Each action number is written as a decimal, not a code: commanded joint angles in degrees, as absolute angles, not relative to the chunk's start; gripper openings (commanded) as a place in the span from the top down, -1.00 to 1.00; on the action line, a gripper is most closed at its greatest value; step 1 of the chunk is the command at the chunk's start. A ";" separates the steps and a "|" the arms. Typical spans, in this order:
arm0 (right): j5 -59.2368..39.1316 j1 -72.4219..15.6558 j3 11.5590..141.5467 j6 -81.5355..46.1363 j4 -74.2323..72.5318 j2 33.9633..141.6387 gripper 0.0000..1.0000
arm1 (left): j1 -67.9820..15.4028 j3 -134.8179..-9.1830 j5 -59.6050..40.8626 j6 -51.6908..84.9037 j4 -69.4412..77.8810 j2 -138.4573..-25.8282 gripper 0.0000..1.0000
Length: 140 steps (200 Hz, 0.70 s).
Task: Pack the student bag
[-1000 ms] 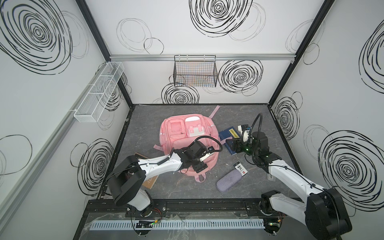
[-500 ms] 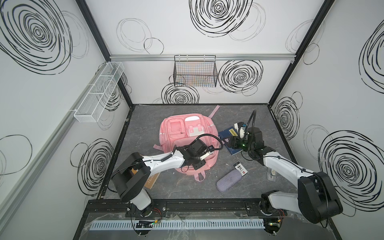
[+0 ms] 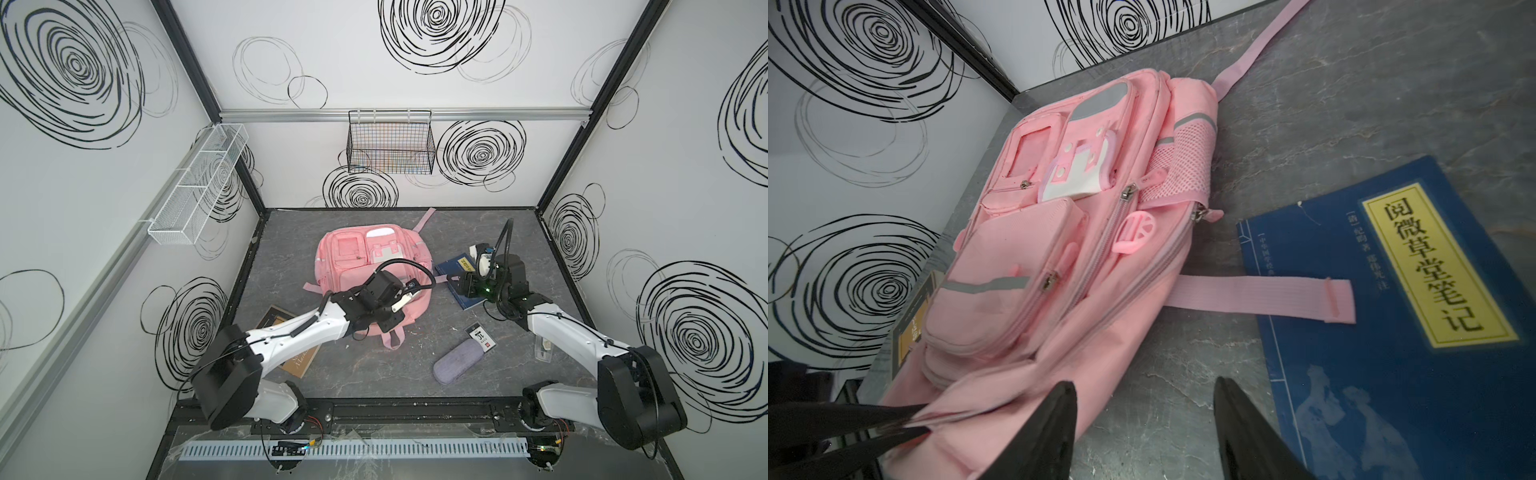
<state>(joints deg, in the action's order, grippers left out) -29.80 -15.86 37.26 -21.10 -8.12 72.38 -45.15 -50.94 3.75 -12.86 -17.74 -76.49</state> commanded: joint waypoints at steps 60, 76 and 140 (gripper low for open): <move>-40.26 -15.95 42.21 -11.32 -15.64 76.08 0.17 | -44.42 -41.90 2.62 -16.12 -0.64 -59.50 1.00; -43.68 -16.08 42.88 -9.15 -17.64 79.14 0.16 | -44.53 -41.40 2.60 -16.10 -0.35 -58.70 1.00; -47.68 -15.12 41.97 -3.87 -28.22 90.45 -0.03 | -44.47 -40.69 1.79 -15.82 0.72 -58.33 1.00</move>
